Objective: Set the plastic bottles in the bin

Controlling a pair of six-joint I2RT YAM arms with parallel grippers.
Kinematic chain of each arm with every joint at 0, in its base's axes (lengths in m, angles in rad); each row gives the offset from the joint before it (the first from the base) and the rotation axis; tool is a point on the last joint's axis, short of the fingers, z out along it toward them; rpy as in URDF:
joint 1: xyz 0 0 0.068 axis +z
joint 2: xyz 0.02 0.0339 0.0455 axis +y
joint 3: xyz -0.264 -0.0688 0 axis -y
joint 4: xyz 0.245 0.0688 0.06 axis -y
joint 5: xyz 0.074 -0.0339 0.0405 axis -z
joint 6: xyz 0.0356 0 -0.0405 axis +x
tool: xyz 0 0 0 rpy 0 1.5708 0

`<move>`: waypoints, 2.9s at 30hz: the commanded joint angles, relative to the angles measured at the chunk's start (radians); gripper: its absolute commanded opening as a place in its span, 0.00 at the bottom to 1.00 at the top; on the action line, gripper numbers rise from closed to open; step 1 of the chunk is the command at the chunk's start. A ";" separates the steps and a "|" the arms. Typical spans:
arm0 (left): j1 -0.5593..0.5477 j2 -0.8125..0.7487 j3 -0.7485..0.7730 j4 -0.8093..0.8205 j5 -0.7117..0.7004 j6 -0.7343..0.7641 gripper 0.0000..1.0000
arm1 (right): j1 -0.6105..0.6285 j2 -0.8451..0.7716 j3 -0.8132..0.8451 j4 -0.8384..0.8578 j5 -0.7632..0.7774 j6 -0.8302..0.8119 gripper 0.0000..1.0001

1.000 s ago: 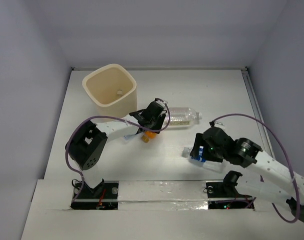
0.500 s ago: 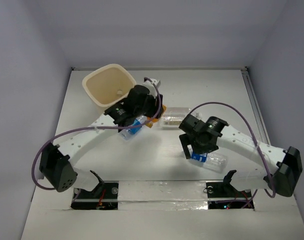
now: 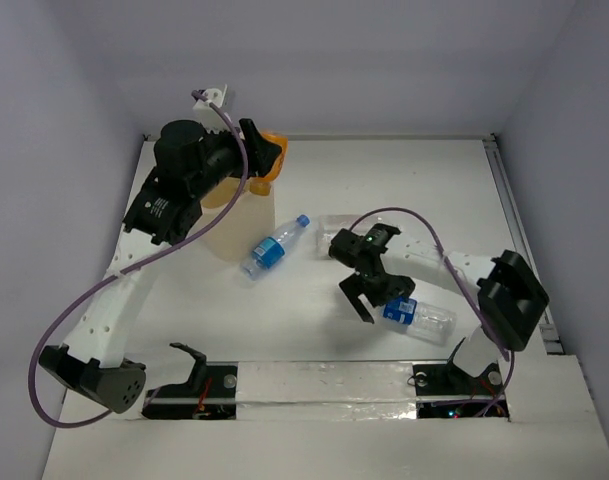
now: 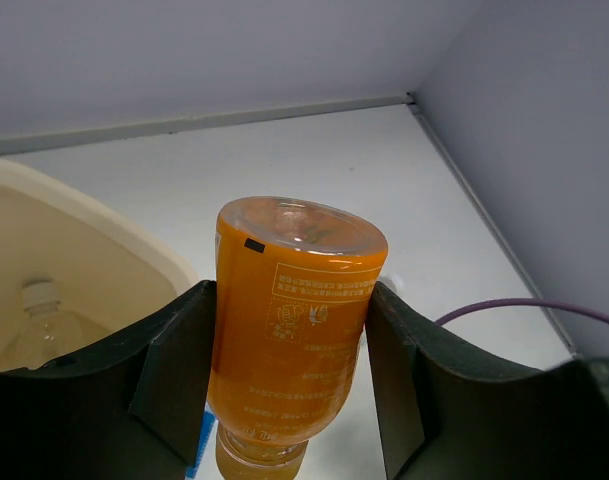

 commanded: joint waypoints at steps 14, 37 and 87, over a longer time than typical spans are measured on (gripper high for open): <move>0.086 -0.048 0.086 0.085 0.134 -0.064 0.22 | -0.057 0.273 0.061 -0.030 0.084 0.022 1.00; 0.295 0.075 0.231 0.054 -0.064 0.034 0.21 | 0.035 0.029 0.257 0.024 0.018 0.142 0.42; -0.276 -0.160 -0.390 -0.156 -0.431 0.034 0.57 | -0.117 -0.056 0.651 1.053 0.038 0.251 0.04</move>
